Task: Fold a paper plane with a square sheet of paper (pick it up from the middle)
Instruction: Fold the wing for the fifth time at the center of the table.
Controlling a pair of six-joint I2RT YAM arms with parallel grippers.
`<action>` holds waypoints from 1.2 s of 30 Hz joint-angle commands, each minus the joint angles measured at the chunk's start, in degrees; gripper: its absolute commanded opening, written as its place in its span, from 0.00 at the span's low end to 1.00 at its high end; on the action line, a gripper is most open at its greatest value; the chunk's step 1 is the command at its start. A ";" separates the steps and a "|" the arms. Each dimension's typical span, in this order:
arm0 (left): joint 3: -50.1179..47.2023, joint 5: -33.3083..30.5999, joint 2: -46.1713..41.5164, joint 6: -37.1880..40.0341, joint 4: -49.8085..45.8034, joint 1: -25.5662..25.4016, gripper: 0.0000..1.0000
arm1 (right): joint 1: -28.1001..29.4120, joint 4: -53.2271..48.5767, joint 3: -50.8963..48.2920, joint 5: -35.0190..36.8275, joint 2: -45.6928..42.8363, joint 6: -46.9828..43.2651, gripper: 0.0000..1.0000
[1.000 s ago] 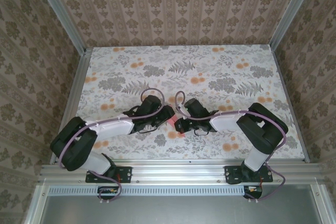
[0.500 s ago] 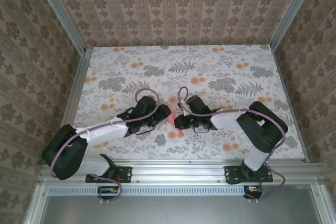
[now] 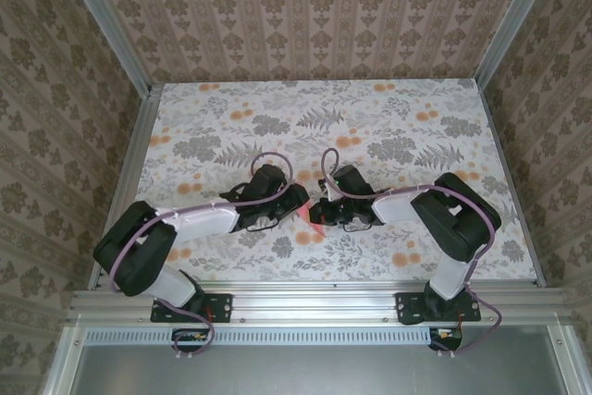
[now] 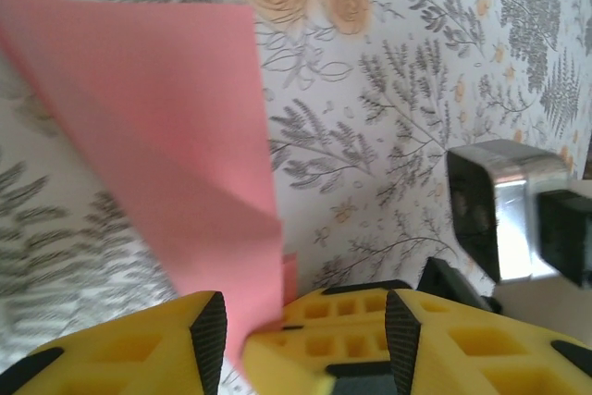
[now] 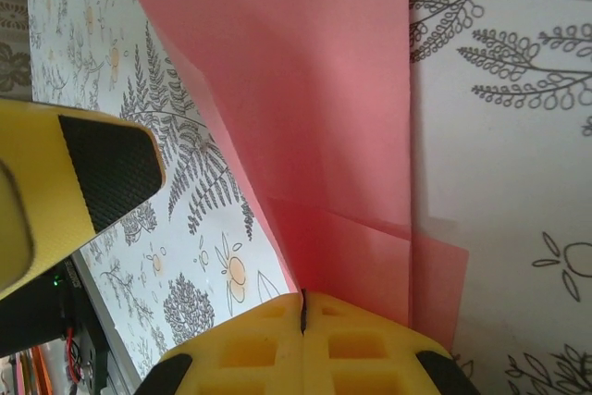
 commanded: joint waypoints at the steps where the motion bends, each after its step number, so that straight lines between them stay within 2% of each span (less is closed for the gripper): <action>1: 3.06 1.95 2.59 2.25 2.01 0.41 0.51 | -0.48 -0.86 0.44 -1.29 0.78 0.96 0.06; 6: 3.12 2.71 6.09 1.63 4.37 0.99 0.50 | -0.57 -0.64 0.06 -1.02 -0.71 0.25 0.10; 9: 3.20 2.40 6.55 1.78 4.85 1.29 0.50 | -0.48 -0.47 -0.81 0.22 -2.59 -1.27 0.18; 13: 3.50 2.39 6.64 2.25 4.39 1.66 0.50 | 0.28 -1.13 -2.20 3.64 -6.14 -5.63 0.28; 20: 3.85 2.63 6.78 2.25 4.48 1.92 0.50 | 3.12 -4.01 -2.92 11.43 -9.51 -15.68 0.35; 26: 4.26 2.87 7.24 2.33 4.51 2.01 0.50 | 5.38 -4.60 -2.62 16.87 -9.13 -20.72 0.42; 31: 4.61 3.38 7.65 2.27 4.82 2.02 0.50 | 6.44 -5.91 -1.32 18.63 -7.61 -22.71 0.43; 36: 4.69 3.49 7.66 2.16 5.01 2.01 0.50 | 6.63 -4.79 -1.06 18.29 -6.72 -22.41 0.40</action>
